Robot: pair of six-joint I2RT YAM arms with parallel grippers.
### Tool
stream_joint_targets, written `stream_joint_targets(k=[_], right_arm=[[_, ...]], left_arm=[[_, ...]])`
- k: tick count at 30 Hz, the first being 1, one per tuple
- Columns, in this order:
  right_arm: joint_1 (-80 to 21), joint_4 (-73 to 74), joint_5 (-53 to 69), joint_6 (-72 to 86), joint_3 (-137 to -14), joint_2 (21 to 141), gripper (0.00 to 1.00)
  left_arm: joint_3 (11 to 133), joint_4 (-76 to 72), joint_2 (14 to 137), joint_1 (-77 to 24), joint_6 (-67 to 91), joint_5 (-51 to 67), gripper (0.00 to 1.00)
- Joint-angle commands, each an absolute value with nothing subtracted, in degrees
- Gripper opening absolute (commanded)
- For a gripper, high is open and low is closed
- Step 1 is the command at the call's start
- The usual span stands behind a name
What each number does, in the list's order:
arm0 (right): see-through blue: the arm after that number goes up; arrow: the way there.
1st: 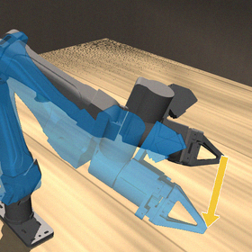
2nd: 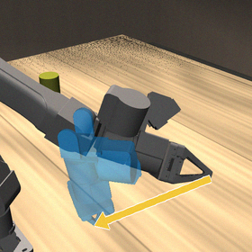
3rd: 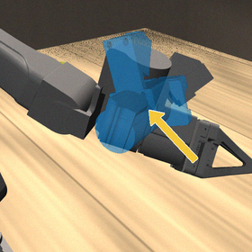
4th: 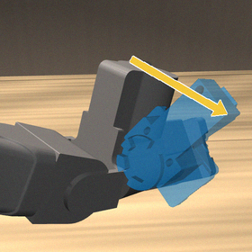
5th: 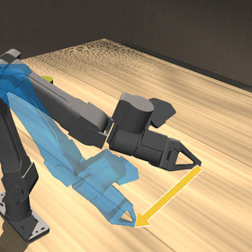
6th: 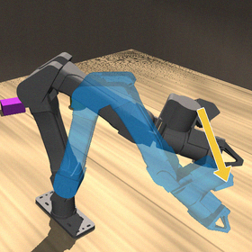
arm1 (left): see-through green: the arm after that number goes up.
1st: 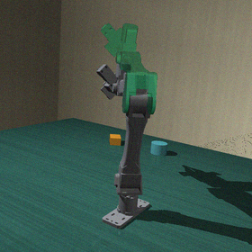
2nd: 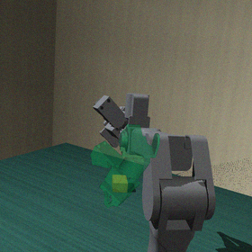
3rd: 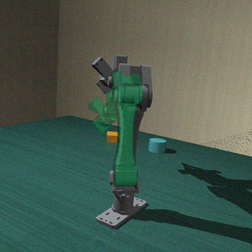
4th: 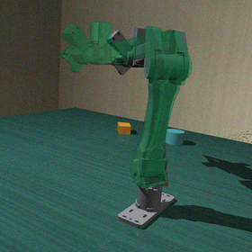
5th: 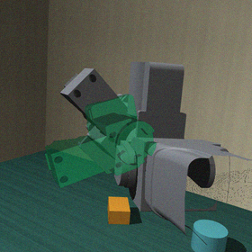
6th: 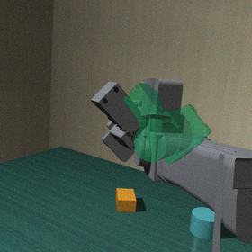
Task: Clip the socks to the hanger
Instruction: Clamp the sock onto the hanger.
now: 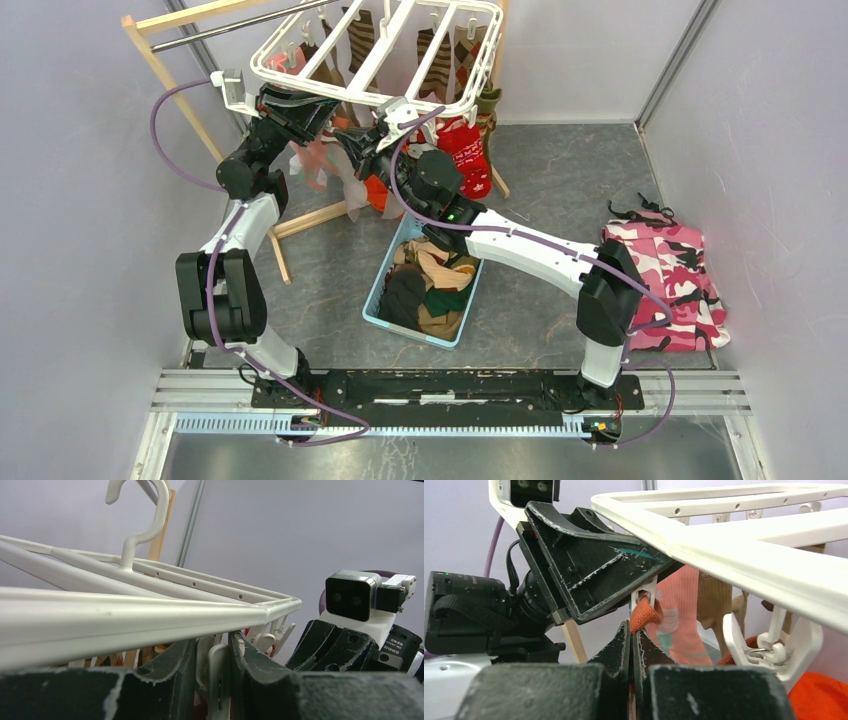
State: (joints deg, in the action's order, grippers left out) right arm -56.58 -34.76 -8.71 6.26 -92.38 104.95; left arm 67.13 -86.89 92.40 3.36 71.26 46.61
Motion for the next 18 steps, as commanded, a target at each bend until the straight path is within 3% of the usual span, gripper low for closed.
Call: stream_joint_targets(k=[1, 13, 17, 18], right_arm=[[-56.8, -34.9, -11.5, 3.9, -95.3, 103.5, 0.00], [-56.8, -35.6, -11.9, 2.0, -96.0, 103.8, 0.00], [-56.7, -36.0, -11.6, 2.5, -95.2, 103.5, 0.02], [-56.8, -36.0, -11.5, 2.6, -95.1, 103.4, 0.03]], left_arm=[[69.0, -98.6, 90.9, 3.3, 74.2, 46.5, 0.02], [69.2, -98.6, 90.7, 3.3, 75.1, 46.3, 0.03], [69.3, -98.1, 90.7, 3.3, 75.4, 46.0, 0.09], [69.3, -98.0, 90.7, 3.3, 75.4, 46.0, 0.14]])
